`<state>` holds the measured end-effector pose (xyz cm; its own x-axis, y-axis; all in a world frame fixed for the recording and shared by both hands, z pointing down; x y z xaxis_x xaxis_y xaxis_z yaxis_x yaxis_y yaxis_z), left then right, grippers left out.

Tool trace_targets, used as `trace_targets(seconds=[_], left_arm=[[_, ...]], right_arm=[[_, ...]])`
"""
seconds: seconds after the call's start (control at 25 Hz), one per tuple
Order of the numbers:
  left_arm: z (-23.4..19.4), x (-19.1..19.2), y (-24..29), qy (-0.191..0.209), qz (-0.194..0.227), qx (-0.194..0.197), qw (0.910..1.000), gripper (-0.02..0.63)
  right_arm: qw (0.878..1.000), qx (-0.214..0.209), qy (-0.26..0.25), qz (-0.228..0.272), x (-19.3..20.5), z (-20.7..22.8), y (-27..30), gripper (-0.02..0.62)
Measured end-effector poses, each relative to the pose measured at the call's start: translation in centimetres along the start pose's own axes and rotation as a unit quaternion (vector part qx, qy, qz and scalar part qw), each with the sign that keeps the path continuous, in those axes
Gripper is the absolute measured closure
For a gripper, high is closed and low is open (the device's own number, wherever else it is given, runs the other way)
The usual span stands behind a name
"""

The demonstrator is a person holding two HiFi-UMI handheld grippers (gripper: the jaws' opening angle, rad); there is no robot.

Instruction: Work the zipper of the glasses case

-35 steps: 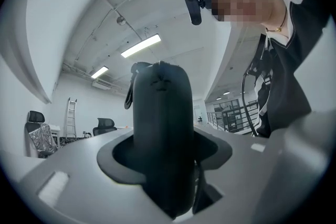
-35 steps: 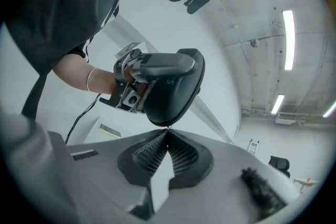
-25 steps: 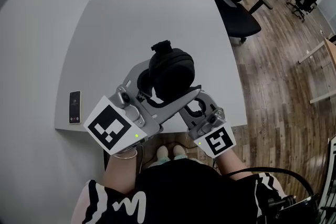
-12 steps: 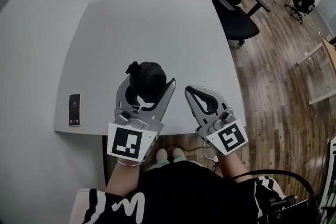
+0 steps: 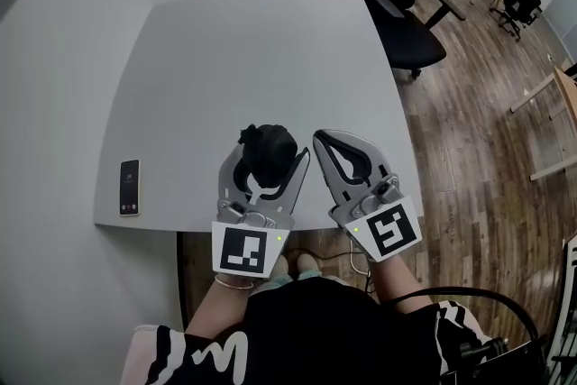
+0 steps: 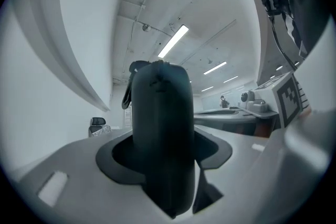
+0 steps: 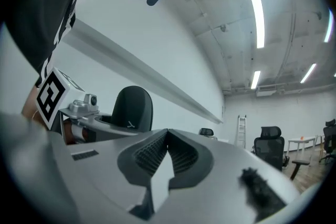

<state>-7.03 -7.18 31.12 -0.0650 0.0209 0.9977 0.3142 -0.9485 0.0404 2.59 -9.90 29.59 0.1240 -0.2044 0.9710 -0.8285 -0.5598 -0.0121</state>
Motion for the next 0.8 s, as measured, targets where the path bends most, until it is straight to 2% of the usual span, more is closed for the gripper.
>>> trace_targets(seconds=[0.8], left_arm=[[-0.32, -0.18, -0.22, 0.001, -0.002, -0.008, 1.0, 0.336]], right_arm=[[1.0, -0.004, 0.014, 0.0, 0.01, -0.65, 0.0, 0.589]])
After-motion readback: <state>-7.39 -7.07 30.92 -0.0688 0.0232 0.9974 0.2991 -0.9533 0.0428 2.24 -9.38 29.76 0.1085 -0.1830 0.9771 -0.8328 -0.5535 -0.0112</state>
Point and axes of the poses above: the fingertips, and each gripper's own axes: y forward along the fingers, z to its right, x out of its underside, the point moved 5 cm from there along -y, backward along the fingers, and after that the axes turned 5 degrees about -z, right-handed, at the moved point
